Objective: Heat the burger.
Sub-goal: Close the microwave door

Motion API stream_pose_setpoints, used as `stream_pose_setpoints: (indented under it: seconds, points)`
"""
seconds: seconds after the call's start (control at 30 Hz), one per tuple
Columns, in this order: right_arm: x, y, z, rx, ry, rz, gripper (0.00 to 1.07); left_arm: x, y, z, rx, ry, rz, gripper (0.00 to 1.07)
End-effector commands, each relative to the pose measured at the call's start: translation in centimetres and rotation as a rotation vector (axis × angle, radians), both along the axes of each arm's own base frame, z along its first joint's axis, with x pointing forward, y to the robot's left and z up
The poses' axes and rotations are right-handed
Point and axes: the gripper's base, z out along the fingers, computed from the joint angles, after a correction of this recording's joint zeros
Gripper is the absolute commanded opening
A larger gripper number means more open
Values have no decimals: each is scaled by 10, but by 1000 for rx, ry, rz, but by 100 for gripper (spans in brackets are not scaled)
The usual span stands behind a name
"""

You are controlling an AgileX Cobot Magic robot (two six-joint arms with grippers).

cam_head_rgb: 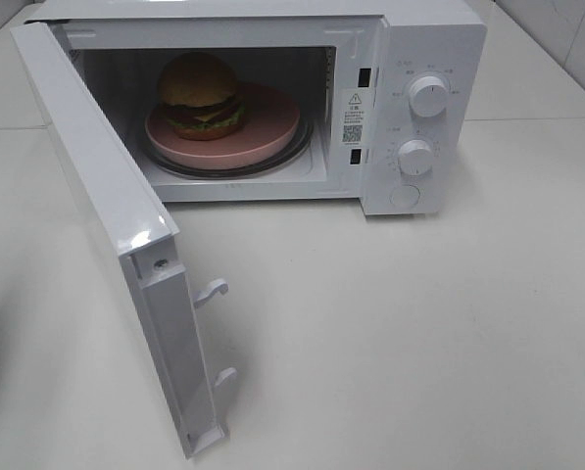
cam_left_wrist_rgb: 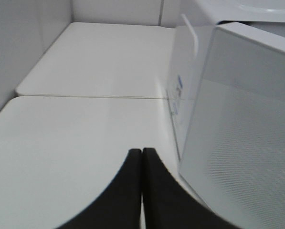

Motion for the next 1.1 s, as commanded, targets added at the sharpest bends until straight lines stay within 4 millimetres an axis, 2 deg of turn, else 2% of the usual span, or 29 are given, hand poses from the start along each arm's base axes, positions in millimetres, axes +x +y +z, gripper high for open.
stream_pose_setpoints:
  seconds: [0.03,0.13,0.2,0.4,0.47,0.67,1.1]
  points:
    - [-3,0,-2,2,-24,-4,57,10,-13,-4,17,-52,-161,0]
    - [-3,0,-2,2,-24,-4,57,18,-16,-12,-8,-42,-199,0]
    - [-3,0,-2,2,-24,-4,57,33,-19,-24,-26,-18,-247,0]
    - [-3,0,-2,2,-24,-4,57,47,-25,-26,-3,4,-318,0]
    - [-3,0,-2,2,-24,-4,57,57,-35,-28,8,20,-373,0]
    - [-3,0,-2,2,-24,-4,57,72,-50,-38,38,55,-442,0]
    - [-3,0,-2,2,-24,-4,57,83,-63,-50,33,81,-493,0]
